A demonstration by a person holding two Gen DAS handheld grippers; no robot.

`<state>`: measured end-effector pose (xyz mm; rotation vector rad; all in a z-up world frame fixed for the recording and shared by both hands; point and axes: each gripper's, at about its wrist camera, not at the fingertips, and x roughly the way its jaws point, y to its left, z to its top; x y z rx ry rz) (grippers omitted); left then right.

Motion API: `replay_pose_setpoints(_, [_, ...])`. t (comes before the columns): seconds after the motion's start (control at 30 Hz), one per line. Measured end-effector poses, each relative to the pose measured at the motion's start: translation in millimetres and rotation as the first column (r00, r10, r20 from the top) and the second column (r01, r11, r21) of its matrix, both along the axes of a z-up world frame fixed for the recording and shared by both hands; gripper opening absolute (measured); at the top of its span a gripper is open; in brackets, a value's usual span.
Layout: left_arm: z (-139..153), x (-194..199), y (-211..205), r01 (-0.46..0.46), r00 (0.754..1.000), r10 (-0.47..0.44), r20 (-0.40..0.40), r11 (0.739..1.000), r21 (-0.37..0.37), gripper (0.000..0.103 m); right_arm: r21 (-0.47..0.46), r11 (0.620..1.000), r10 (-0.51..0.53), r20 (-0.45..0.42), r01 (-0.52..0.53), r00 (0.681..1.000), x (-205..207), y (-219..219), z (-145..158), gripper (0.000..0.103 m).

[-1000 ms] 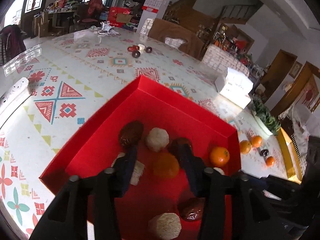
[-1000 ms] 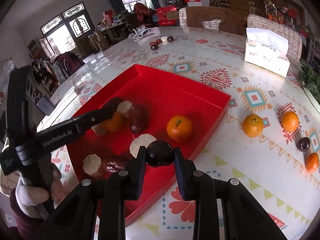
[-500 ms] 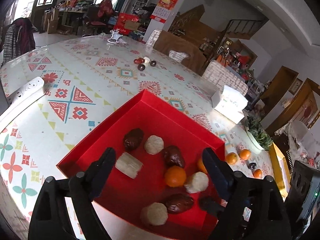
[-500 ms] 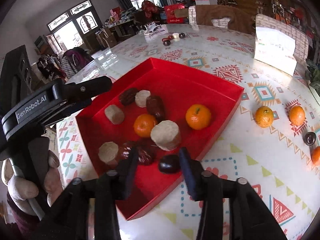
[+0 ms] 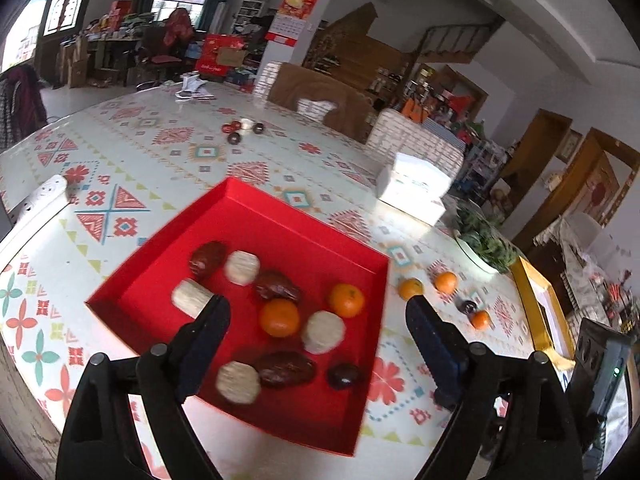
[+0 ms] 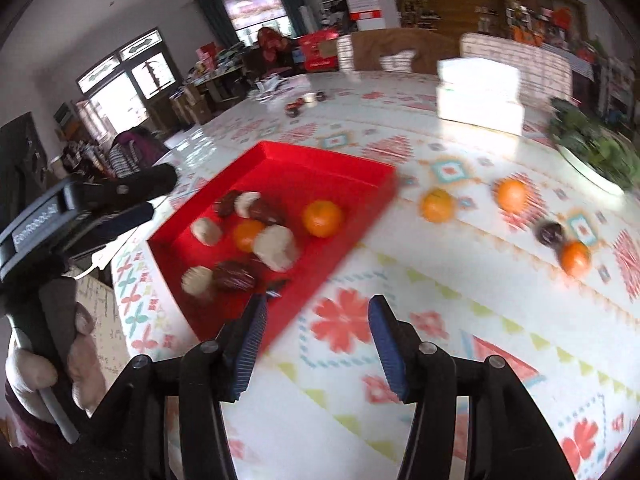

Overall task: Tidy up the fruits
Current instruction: 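Move both open tools back toward the remaining fruits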

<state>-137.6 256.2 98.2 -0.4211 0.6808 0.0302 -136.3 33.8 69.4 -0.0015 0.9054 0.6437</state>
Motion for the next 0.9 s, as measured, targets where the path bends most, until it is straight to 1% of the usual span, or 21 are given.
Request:
replay_pose_setpoints(0.2, [1,2,-33,0.082,0.997,-0.082,-0.003,0.997,0.016,0.089,-0.005,0.993,-0.116,-0.012,0.116,0.993,-1,-64,-7,0.057])
replay_pose_setpoints(0.4, [-2,6,-66,0.165,0.986,-0.165,-0.017,0.986,0.035,0.089,0.009,0.971,-0.237,-0.041,0.238,0.971,2,-124,-14,0.057])
replay_pose_setpoints(0.57, [-5,7,-85,0.217,0.976,-0.216,-0.033,0.975,0.042,0.089,0.020,0.956,-0.292,-0.054,0.294,0.955,8,-153,-17,0.057])
replay_pose_setpoints(0.7, [-8,10,-95,0.238,0.971,-0.236,-0.045,0.970,0.055,0.089,0.015,0.948,-0.317,-0.050,0.318,0.947,17,-160,-15,0.057])
replay_pose_setpoints(0.8, [-13,14,-98,0.241,0.969,-0.238,-0.060,0.969,0.050,0.089,0.006,0.943,-0.332,-0.036,0.332,0.943,31,-164,-13,0.057])
replay_pose_setpoints(0.9, [-18,20,-97,0.240,0.969,-0.236,-0.072,0.970,0.044,0.089,-0.025,0.936,-0.351,-0.001,0.351,0.936,50,-166,-11,0.057])
